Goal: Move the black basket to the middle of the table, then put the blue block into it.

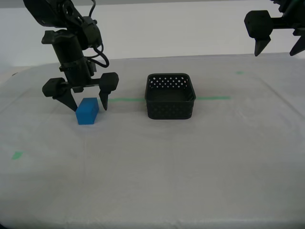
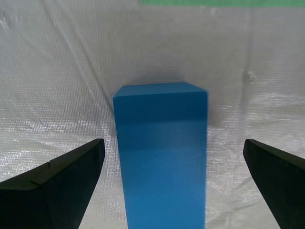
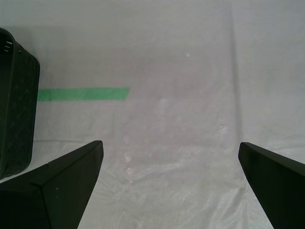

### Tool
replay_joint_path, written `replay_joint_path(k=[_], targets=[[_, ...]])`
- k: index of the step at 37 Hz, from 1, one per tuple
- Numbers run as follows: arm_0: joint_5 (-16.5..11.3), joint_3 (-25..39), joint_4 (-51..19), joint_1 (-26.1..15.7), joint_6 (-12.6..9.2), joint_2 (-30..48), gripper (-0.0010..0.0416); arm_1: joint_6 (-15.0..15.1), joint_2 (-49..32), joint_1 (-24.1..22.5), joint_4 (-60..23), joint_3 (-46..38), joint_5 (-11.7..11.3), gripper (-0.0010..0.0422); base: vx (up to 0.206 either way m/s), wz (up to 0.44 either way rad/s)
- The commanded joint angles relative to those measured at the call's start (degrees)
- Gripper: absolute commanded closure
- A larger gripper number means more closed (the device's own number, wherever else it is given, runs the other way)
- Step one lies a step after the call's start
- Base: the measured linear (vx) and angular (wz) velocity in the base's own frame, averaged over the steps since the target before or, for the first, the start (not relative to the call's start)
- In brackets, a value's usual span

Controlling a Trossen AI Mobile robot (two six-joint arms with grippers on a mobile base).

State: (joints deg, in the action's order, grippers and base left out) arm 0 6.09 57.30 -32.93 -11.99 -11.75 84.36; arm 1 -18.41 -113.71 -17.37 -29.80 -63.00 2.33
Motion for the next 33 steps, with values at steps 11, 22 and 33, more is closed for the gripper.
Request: replay_joint_path(k=[11, 22, 33], targets=[[0.2, 0.1, 0.4, 0.0, 0.0, 0.0, 0.0007, -0.1, -1.2, 0.0, 1.3, -0.1, -0.9, 0.0011, 0.0, 0.0], [0.2, 0.1, 0.4, 0.0, 0.0, 0.0, 0.0007, -0.3, -1.4, 0.0, 1.7, -0.1, -0.9, 0.0012, 0.0, 0.0], [0.2, 0.1, 0.8, 0.0, 0.0, 0.0, 0.0007, 0.1, -1.4, 0.0, 1.2, -0.1, -0.8, 0.0012, 0.0, 0.0]])
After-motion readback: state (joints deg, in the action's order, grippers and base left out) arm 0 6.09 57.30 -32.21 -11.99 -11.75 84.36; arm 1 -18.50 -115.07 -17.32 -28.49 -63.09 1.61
